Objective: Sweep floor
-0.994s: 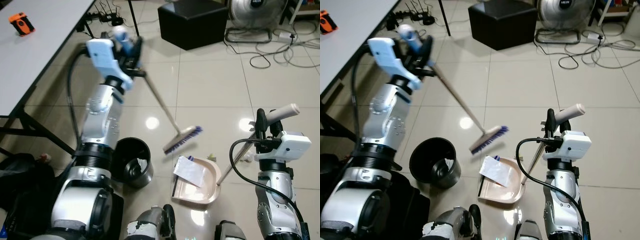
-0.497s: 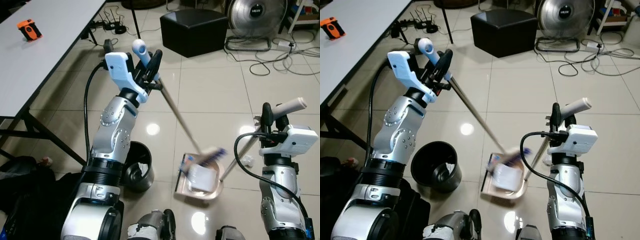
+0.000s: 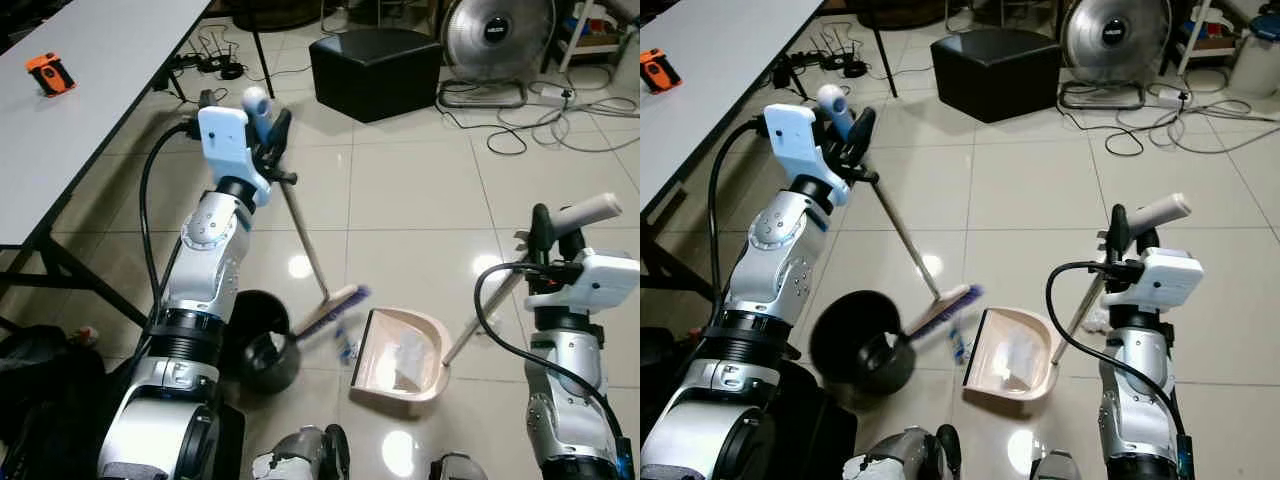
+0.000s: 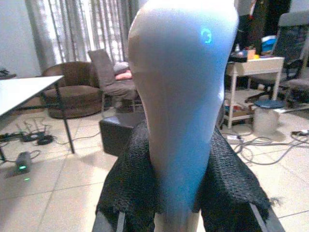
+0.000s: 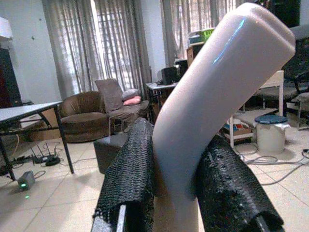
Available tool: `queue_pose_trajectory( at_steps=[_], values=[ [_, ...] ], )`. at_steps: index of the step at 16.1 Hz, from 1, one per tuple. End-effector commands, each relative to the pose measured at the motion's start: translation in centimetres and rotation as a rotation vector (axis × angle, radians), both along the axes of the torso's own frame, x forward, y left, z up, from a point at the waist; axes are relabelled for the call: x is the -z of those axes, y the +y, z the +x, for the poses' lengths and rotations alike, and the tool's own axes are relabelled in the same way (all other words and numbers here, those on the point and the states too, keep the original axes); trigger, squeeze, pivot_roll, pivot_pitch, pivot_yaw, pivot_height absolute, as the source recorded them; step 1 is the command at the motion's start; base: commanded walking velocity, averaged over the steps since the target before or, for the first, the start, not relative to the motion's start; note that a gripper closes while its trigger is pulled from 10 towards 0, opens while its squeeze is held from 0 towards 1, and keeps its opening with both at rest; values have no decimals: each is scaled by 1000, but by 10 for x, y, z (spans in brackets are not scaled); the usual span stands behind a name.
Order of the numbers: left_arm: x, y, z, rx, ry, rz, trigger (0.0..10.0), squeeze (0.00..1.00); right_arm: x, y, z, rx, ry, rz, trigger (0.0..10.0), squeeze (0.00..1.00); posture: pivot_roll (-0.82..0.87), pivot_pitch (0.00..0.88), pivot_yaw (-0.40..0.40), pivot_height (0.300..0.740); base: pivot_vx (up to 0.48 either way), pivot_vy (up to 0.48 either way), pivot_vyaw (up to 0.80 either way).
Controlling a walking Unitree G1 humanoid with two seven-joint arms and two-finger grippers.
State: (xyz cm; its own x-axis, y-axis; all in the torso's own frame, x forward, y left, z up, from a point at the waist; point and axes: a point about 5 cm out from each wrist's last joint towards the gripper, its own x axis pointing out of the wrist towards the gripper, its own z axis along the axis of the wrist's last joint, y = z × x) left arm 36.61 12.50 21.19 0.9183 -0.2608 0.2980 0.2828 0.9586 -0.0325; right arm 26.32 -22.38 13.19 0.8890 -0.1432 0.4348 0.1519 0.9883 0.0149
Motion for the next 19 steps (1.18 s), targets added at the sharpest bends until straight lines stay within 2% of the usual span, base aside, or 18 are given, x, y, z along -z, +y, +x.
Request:
queue_pose_trajectory(
  at_steps=[1,3,5,8,9,14,17,19],
  values=[
    [-1,8,0,-29,-32,72,10000,0,-12,0,-3,-11,-53,15,10000,0,44,50,186,740,0,0,0],
    [8,11,-2,-32,-8,84,10000,0,-14,-2,-6,-11,-64,30,10000,0,43,48,183,740,0,0,0],
    [28,11,-8,-9,37,106,10000,0,-21,-6,-13,-17,-86,61,10000,0,38,50,181,740,0,0,0],
    [42,9,-13,4,71,124,10000,0,-24,-10,-18,-15,-91,84,10000,0,35,49,181,740,0,0,0],
    [56,9,-18,12,108,153,10000,0,-25,-11,-24,-25,-96,110,10000,0,36,47,182,740,0,0,0],
    [85,14,-32,14,199,166,10000,0,-34,-8,-36,-50,-116,161,10000,0,32,46,189,740,0,0,0],
    [93,23,-42,37,223,175,10000,0,-48,-1,-39,-85,-135,175,10000,0,23,44,190,740,0,0,0],
    [88,36,-50,50,207,184,10000,0,-60,7,-35,-119,-115,192,10000,0,15,36,173,740,0,0,0]
  ],
)
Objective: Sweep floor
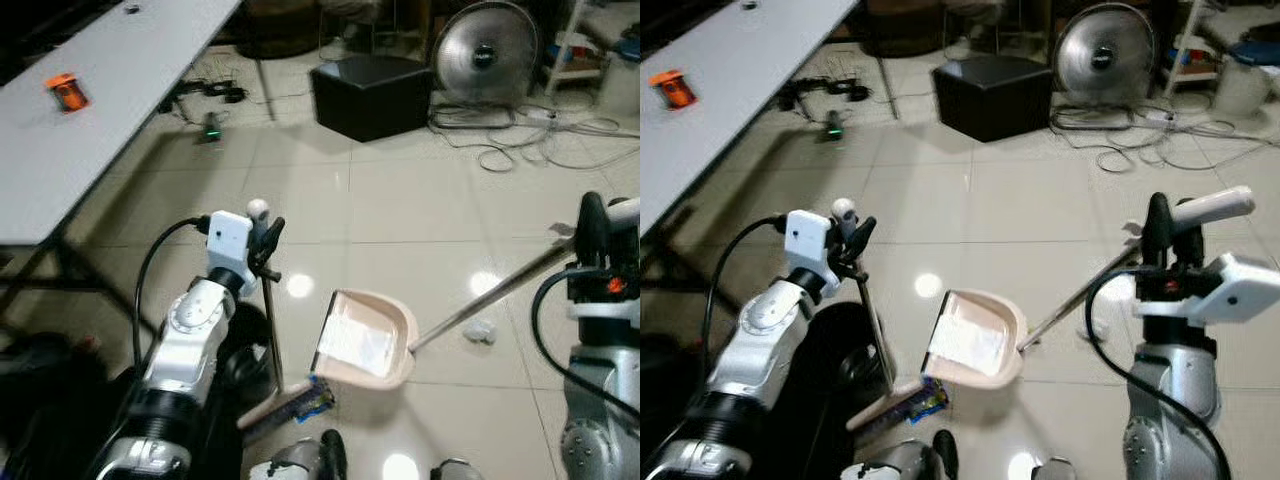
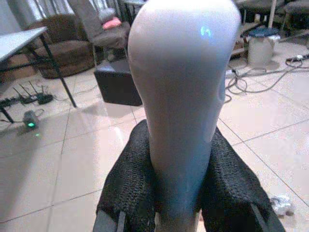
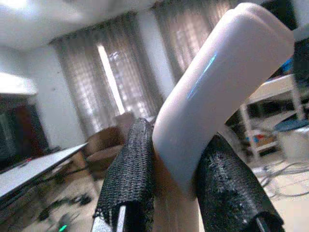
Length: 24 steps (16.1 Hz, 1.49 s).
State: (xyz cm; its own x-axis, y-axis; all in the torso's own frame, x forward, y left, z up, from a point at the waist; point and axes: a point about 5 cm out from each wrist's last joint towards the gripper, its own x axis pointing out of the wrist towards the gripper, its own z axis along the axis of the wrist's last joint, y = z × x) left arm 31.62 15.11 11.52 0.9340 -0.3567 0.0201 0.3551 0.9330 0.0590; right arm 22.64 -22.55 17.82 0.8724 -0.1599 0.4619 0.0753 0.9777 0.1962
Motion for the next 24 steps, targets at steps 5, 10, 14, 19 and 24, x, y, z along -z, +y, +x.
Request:
queue_pose_trajectory(
  at_steps=[5,10,14,19,24],
  values=[
    [-12,28,-16,-33,-32,27,10000,0,-34,13,12,-57,-22,86,10000,0,10,21,149,740,0,-185,0],
    [-11,35,-23,-71,-5,18,10000,0,-40,7,15,-46,6,124,10000,0,13,6,135,740,0,-322,0],
    [-9,33,-26,-77,15,13,10000,0,-42,5,19,-48,10,153,10000,0,15,0,133,740,0,-322,0],
    [-9,31,-26,-97,25,6,10000,0,-51,6,25,-48,61,128,10000,0,12,1,117,740,0,-166,0],
    [-6,32,-32,-153,38,0,10000,0,-70,3,32,-31,36,122,10000,0,14,2,94,740,0,0,0]
  ],
)
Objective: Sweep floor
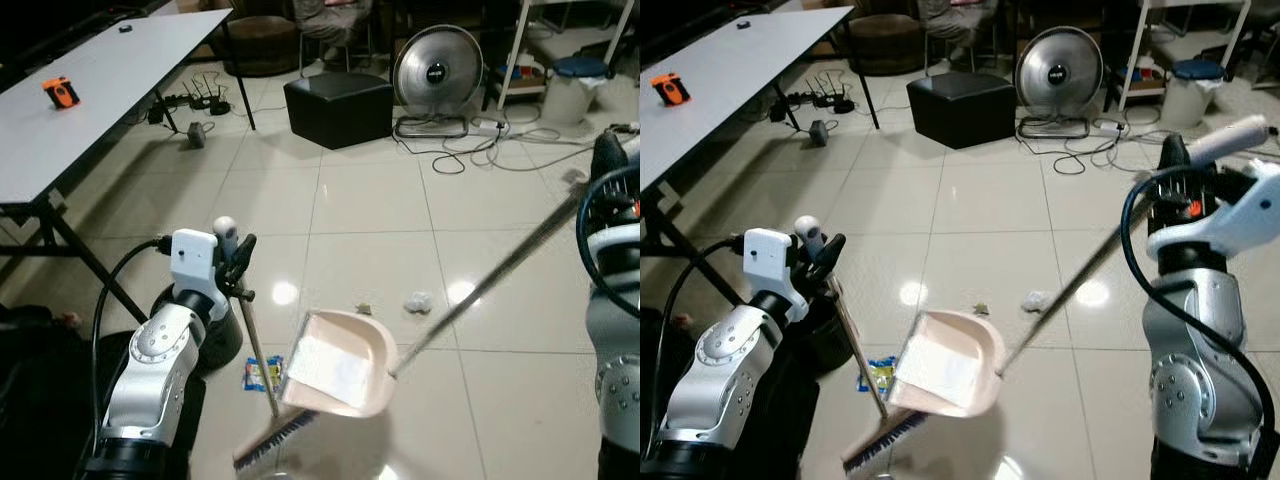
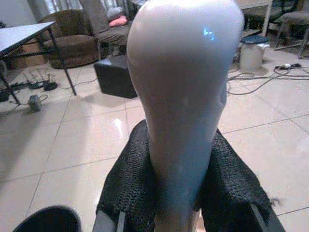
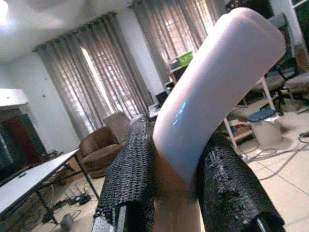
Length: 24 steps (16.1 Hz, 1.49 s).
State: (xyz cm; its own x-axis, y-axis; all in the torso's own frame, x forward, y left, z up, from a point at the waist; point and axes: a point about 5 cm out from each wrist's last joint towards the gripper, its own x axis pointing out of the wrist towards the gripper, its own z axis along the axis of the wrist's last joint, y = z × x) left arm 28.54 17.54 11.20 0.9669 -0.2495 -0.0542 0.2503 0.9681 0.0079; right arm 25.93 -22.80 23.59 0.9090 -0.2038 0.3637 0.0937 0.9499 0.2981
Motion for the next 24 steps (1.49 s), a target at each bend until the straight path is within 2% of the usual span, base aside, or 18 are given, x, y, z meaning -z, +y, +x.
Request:
queue_pose_trajectory(
  at_steps=[1,3,6,9,21,24],
  values=[
    [-9,8,-1,-44,-47,29,10000,0,-15,6,0,-22,-56,10,10000,0,13,1,92,740,0,0,0],
    [-7,8,-4,-48,-54,45,10000,0,-25,5,4,-20,-75,-8,10000,0,15,0,78,740,0,0,0],
    [-10,8,-8,-67,-72,18,10000,0,-44,3,11,-19,-123,-13,10000,0,22,0,55,740,0,0,0],
    [-12,8,-10,-58,-92,35,10000,0,-56,0,15,-14,-158,4,10000,0,22,0,58,740,0,0,562],
    [-11,5,-9,-6,-96,37,10000,0,-55,-3,16,-6,-166,41,10000,0,25,0,81,740,343,0,797],
    [-10,5,-9,0,-92,38,10000,0,-52,-5,14,8,-161,46,10000,0,24,0,82,740,394,0,0]
  ],
)
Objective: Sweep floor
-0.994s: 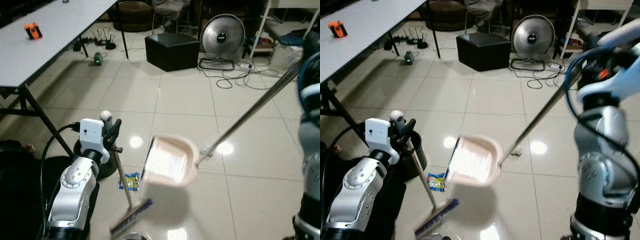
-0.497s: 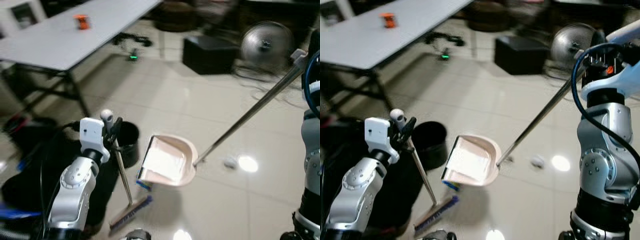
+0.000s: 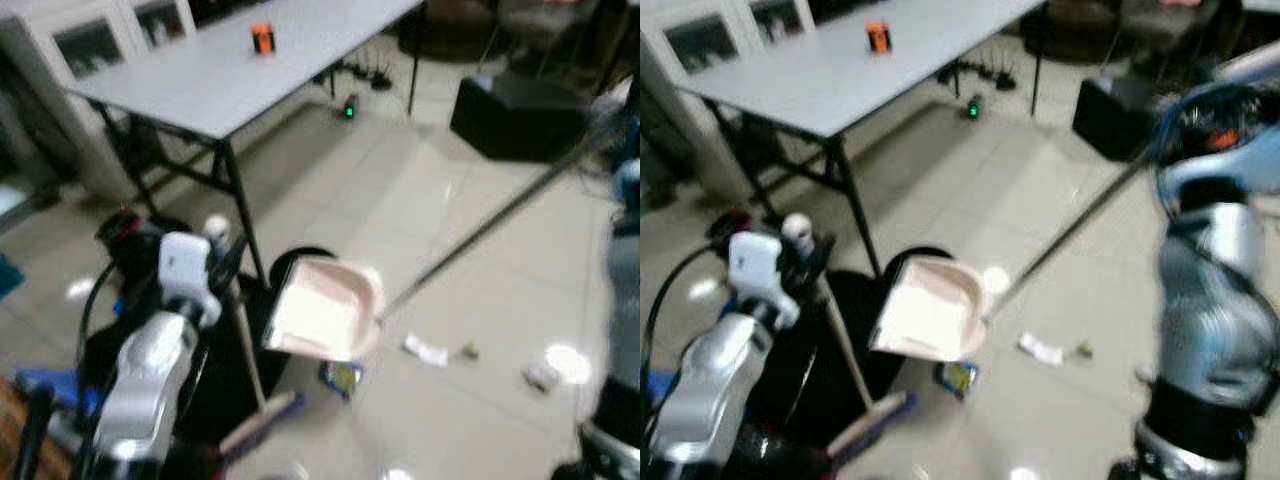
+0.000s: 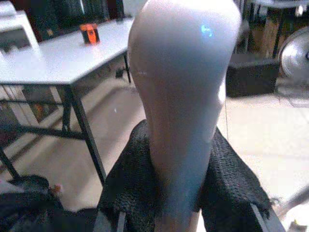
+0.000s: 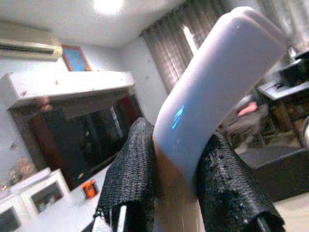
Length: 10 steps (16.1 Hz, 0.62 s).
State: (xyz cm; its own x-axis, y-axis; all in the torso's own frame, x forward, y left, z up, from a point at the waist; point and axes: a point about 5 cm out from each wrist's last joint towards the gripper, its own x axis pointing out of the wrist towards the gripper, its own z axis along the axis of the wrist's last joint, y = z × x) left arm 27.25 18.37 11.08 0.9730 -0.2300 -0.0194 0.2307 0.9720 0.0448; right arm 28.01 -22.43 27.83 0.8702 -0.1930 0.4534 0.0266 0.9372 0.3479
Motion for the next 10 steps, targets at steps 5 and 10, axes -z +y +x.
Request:
queue_pose_trajectory(
  at_steps=[5,10],
  values=[
    [-10,-5,3,27,-46,6,10000,0,-9,-13,-8,58,-46,3,10000,0,21,0,84,740,392,0,0],
    [-9,-6,3,26,-44,-3,10000,0,-11,-15,-7,67,-47,-6,10000,0,20,0,80,740,393,0,0]
  ],
)
